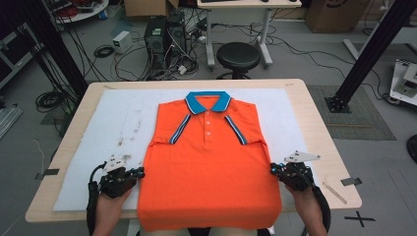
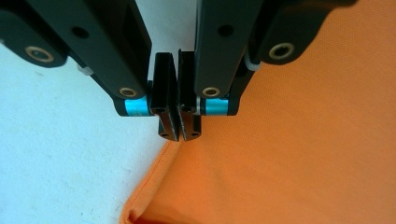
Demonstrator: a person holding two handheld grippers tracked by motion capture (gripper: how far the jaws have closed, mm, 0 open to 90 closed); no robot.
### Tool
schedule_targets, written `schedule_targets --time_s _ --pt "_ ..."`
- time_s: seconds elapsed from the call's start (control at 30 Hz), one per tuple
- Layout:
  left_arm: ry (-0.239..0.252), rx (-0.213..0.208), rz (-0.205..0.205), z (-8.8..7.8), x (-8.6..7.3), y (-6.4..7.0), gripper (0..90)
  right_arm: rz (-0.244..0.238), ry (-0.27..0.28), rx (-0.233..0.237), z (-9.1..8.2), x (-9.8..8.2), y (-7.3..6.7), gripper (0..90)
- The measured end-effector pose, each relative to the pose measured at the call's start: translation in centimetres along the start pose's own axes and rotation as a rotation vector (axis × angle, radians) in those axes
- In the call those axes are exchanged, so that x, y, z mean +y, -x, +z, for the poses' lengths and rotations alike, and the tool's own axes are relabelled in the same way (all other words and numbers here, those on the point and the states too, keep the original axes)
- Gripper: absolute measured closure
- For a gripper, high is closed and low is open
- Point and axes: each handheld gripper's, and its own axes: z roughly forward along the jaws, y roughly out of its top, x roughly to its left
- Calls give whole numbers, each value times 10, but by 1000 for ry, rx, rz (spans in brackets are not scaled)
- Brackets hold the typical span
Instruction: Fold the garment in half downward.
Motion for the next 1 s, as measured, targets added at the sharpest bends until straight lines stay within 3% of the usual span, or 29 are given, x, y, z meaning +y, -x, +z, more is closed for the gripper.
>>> schedule_targets --time_s 0.33,0.6,0.63,0.67,0.7,0.73,0.87,1.0 --pt "12 -2 3 -7 -4 5 889 -8 17 -10 -10 -3 -3 884" --pt "58 -7 -13 -20 -7 11 889 -13 39 -16 -19 -6 -6 884" --pt "57 0 -37 -19 -10 10 867 -11 52 -19 -21 -7 -7 872" --pt "57 0 -37 -19 -10 10 739 -11 52 -19 -21 -7 -7 872" --pt "58 8 -62 -18 -12 10 653 7 52 -23 -19 -9 -7 732" --pt "54 3 -79 -18 -14 10 653 7 52 -23 -19 -9 -7 732" --pt "52 -12 -70 -22 -20 15 600 3 67 -26 -24 -12 -11 630" --pt "9 -12 -69 -19 -26 21 539 4 44 -15 -26 -20 -16 577"
